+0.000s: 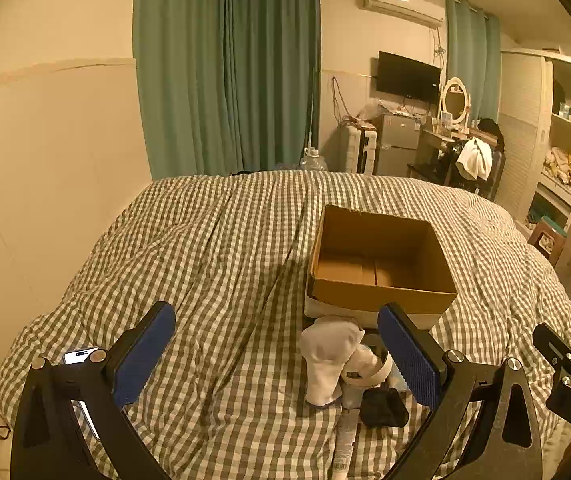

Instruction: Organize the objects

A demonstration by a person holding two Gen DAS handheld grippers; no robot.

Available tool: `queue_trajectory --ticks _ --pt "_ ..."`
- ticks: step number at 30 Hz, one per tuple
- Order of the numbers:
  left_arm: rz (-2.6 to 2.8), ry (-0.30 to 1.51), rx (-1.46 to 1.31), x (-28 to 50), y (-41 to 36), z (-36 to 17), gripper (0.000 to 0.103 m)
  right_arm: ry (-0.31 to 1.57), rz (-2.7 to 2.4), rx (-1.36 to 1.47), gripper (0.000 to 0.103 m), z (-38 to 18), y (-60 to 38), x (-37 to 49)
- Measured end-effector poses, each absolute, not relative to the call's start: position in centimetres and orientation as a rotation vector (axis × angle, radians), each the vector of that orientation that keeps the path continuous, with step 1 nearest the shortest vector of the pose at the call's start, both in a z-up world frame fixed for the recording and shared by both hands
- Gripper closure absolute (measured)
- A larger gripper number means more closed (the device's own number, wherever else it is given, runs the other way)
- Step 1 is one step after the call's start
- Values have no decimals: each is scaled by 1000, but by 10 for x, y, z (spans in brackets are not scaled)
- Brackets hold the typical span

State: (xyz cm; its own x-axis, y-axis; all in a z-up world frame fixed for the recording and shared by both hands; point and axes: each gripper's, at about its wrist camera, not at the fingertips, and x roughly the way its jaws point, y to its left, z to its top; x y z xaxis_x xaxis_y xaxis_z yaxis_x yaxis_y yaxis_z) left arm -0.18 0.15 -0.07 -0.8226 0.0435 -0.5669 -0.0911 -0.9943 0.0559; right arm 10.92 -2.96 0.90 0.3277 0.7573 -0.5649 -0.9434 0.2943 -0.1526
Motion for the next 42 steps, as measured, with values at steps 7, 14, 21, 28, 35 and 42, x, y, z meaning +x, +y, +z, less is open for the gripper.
queue_trajectory --ticks 7,14,21,28,35,42 --pt "2895 150 -916 -5 8 -5 0 436 1181 -507 0 7 -26 112" --pt "2858 175 -938 -9 12 -16 0 466 1170 -508 0 -1 -23 116" --pt "2835 173 -946 -10 12 -20 0 473 1156 -509 0 -5 -20 117" --pt "2809 172 -924 -7 10 -19 0 474 1136 -497 0 -3 -23 115" --pt "2782 178 -919 -4 9 -21 0 465 1123 -490 0 -1 -26 110" --pt "2759 171 -929 -6 8 -26 0 467 1114 -493 0 -2 -27 110"
